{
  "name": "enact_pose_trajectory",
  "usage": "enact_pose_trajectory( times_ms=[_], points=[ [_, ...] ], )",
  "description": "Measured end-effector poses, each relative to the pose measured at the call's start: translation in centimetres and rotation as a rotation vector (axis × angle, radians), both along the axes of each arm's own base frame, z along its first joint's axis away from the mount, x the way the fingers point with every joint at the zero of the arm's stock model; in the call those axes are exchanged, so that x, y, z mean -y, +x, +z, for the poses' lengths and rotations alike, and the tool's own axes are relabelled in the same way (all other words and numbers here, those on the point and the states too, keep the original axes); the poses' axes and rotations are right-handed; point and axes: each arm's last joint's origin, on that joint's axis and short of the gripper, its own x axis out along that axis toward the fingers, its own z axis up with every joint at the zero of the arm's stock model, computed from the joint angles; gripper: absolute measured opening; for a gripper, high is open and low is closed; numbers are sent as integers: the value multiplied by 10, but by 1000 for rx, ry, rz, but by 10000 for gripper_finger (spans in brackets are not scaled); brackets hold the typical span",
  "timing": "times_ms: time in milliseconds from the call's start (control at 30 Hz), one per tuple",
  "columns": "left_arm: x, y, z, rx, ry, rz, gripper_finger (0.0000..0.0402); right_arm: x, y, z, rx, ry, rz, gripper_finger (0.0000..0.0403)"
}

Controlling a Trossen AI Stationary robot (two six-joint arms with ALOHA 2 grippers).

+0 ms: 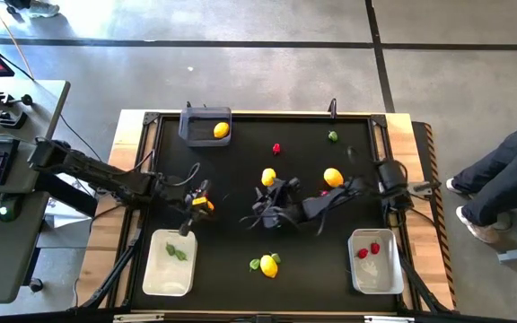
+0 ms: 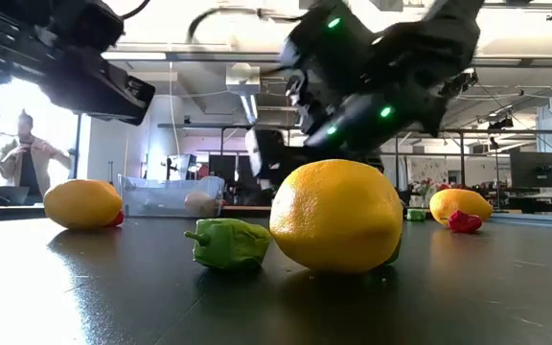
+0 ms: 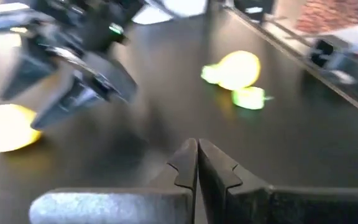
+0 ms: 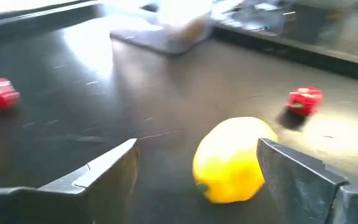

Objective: Sort produce into baskets
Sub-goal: Put the yellow lemon into the black bin

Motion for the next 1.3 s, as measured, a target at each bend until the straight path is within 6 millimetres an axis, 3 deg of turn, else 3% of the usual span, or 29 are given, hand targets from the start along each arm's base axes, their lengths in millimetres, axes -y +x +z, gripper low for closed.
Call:
enact_pose_trajectory(
  times_ms=[300, 467, 600, 767, 967, 1100, 1300],
  points=[
    [-10, 1, -1, 58, 24, 74, 0, 3, 15, -16, -94, 16, -137, 313],
    [-16, 2, 0, 78, 35, 129, 0, 15, 13, -26, -131, 91, -165, 283],
    [-21, 3, 1, 100, 60, 187, 0, 19, 11, -28, -156, 94, -163, 225],
    [-29, 3, 2, 108, 88, 239, 0, 18, 12, -26, -221, 60, -117, 116],
    [-40, 4, 2, 110, 92, 296, 0, 18, 12, -11, -291, 35, -50, 10],
    [-47, 3, 3, 109, 78, 337, 0, 21, 8, 2, -338, 51, -28, 20],
    [-52, 3, 2, 107, 68, 366, 0, 30, 3, 18, -358, 229, 22, 56]
  ],
)
